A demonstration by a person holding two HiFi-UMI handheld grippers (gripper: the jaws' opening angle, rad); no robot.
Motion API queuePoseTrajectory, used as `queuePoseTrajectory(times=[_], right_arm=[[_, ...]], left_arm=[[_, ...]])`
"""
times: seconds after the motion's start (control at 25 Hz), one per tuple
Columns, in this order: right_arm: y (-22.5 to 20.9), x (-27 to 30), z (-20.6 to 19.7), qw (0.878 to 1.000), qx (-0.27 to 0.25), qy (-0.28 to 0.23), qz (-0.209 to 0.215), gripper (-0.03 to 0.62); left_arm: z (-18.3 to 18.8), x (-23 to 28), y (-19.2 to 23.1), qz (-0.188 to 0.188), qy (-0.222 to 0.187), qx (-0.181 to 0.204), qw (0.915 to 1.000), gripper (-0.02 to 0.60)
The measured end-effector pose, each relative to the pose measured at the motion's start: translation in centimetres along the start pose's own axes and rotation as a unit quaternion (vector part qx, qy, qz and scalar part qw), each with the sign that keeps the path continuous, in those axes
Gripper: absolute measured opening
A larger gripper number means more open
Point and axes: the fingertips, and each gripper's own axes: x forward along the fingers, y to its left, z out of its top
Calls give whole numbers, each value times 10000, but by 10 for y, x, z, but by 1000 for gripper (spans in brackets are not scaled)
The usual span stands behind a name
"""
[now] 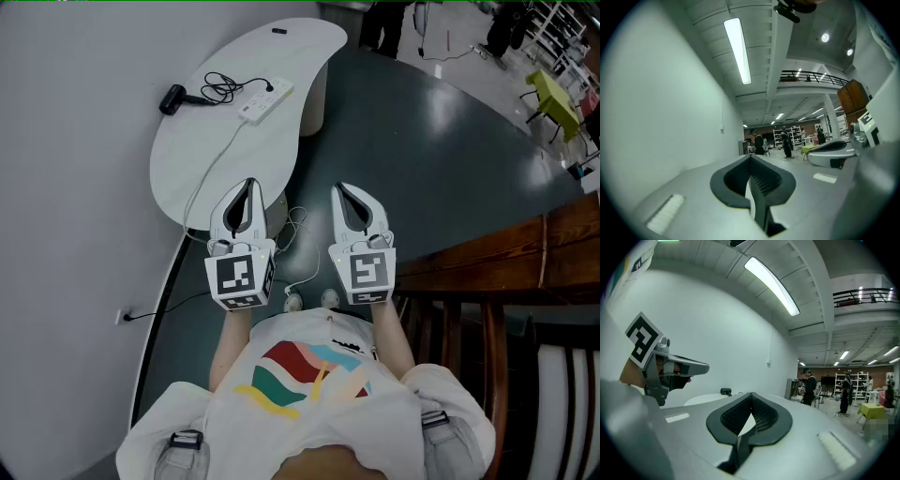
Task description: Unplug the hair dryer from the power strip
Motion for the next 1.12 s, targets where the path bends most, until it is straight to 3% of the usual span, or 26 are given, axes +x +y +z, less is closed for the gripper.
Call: queuePoseTrajectory(times=[0.32, 0.52, 0.72, 0.96, 1.12], right_arm=[[-33, -2, -12, 9997, 212, 70, -69, 11], [-45, 6, -19, 9995, 285, 160, 28, 11], [-57, -4, -23, 9984, 521, -9, 233, 11], [-76, -8, -33, 9985, 459, 54, 290, 11], [-83, -2, -25, 9985, 408, -70, 350, 11]], left_arm=[[-7, 8, -4, 197, 78, -13, 9998, 0], [-7, 14, -17, 235, 144, 169, 9995, 0], [-15, 23, -27, 381, 174, 50, 9991, 0], [-8, 36, -57, 261, 14, 68, 9996, 0], [-6, 43, -53, 369, 31, 40, 9993, 0]])
